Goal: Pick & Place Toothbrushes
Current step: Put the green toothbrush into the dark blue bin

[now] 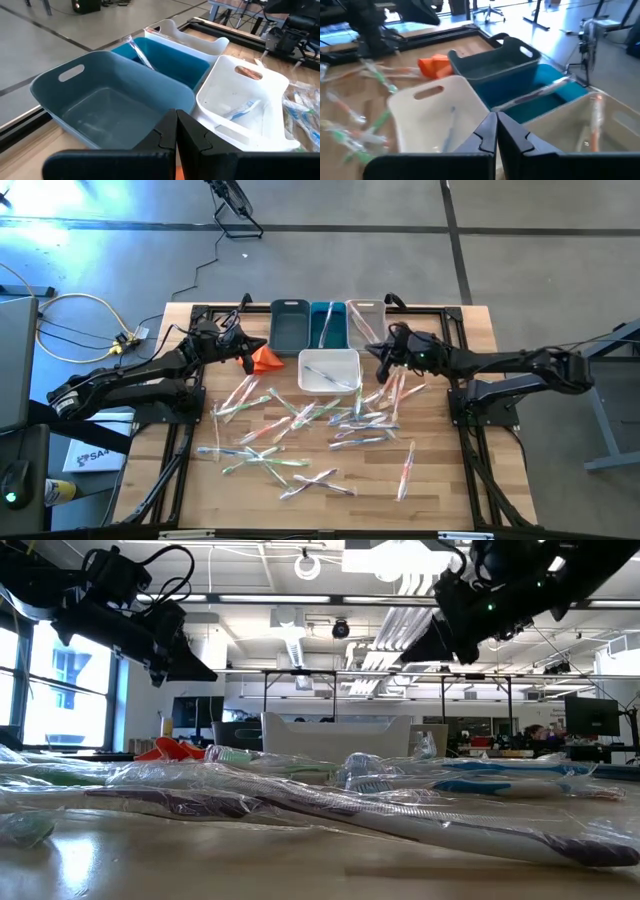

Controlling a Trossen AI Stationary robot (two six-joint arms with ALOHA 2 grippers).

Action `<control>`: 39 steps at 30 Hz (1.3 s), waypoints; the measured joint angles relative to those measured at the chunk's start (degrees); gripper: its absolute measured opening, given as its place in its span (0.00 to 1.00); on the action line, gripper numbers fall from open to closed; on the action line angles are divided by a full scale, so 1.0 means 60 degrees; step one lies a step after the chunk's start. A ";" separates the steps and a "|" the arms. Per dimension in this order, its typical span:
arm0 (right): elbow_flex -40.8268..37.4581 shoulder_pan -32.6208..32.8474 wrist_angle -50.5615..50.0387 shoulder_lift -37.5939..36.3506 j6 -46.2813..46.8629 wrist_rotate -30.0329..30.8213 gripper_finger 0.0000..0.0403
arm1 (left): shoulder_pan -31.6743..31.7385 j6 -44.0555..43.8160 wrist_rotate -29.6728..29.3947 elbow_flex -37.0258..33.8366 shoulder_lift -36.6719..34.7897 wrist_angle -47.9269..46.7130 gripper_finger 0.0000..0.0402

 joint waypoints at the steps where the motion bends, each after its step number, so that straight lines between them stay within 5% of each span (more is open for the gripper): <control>1: -0.0079 -0.0125 0.0155 0.0006 -0.0058 0.0004 0.01 | -0.0004 0.0000 -0.0007 0.0000 0.0000 0.0000 0.00; 16: -0.0215 -0.1577 0.1237 0.0002 -0.0079 0.0039 0.01 | -0.0001 0.0002 0.0000 0.0000 0.0000 -0.0062 0.00; 39: -0.0215 -0.1637 0.1235 0.0006 -0.0084 0.0032 0.01 | -0.0003 0.0307 -0.0007 0.0000 0.0000 0.0149 0.00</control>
